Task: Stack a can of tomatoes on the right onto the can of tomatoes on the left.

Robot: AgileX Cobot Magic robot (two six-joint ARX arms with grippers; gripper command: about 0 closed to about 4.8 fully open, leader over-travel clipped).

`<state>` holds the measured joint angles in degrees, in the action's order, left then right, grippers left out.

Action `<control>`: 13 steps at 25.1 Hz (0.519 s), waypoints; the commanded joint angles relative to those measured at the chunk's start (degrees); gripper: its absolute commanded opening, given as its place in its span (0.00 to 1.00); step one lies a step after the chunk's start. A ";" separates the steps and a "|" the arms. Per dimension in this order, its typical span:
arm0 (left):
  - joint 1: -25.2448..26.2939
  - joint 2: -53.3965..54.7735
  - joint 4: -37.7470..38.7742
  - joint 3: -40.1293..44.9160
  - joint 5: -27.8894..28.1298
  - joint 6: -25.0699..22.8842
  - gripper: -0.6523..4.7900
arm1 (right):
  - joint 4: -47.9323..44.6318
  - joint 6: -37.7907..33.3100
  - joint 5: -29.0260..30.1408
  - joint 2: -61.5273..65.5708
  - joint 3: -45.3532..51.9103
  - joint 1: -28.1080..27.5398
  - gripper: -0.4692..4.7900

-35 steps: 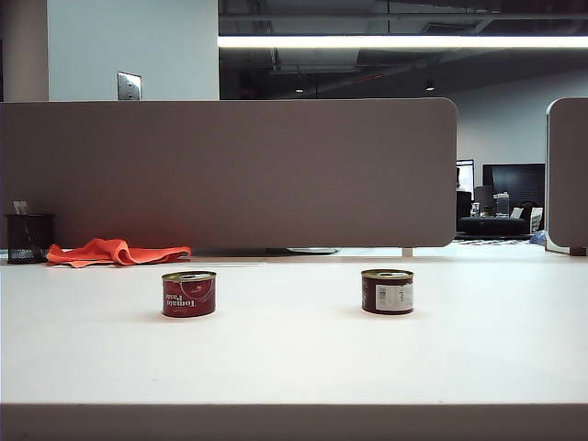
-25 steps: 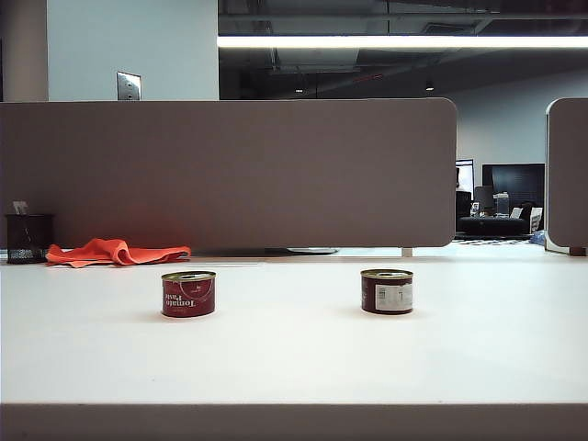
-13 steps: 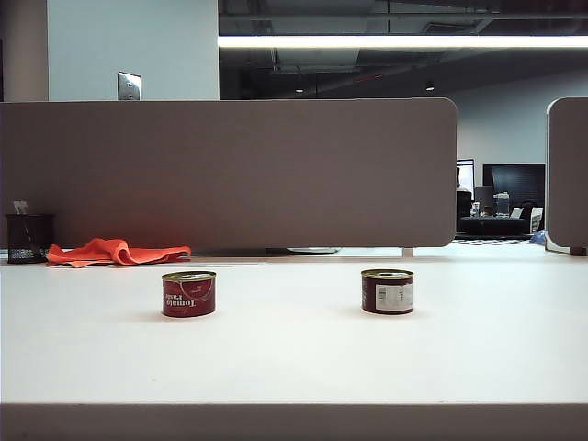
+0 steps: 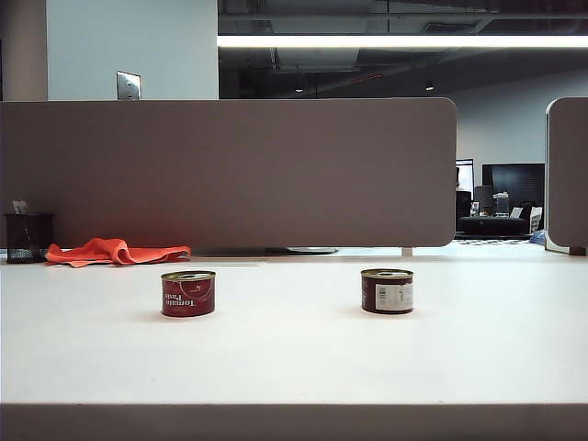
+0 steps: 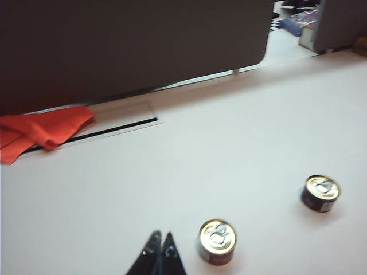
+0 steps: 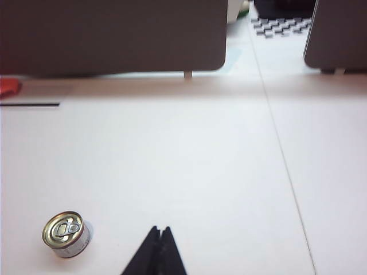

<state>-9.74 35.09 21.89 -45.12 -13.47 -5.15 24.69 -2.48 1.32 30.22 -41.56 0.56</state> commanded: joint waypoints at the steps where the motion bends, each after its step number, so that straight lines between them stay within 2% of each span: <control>1: -1.07 1.73 1.36 -0.33 3.56 0.02 0.11 | 0.37 0.20 -0.11 4.31 -3.17 1.33 0.08; 2: -1.09 2.64 1.60 -0.46 3.37 0.07 0.11 | 1.18 0.20 -0.13 6.67 -4.44 2.40 0.08; 4: -1.07 4.81 1.81 -1.09 1.60 2.51 0.35 | 3.72 2.21 -0.35 12.52 -7.37 5.53 0.08; 5: -1.07 5.79 2.27 -1.62 0.70 3.32 0.43 | 4.55 2.82 -0.35 14.91 -8.48 6.91 0.08; 10: -1.64 8.87 2.43 -3.63 0.15 3.65 0.47 | 8.52 4.63 -4.22 25.14 -13.40 13.88 0.08; 13: -1.62 10.38 2.25 -4.57 0.13 3.67 0.60 | 9.86 4.70 0.48 31.71 -16.57 15.39 0.08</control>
<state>-11.35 45.06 25.12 -49.06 -13.06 -1.61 34.17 1.85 -1.41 60.16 -56.95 15.92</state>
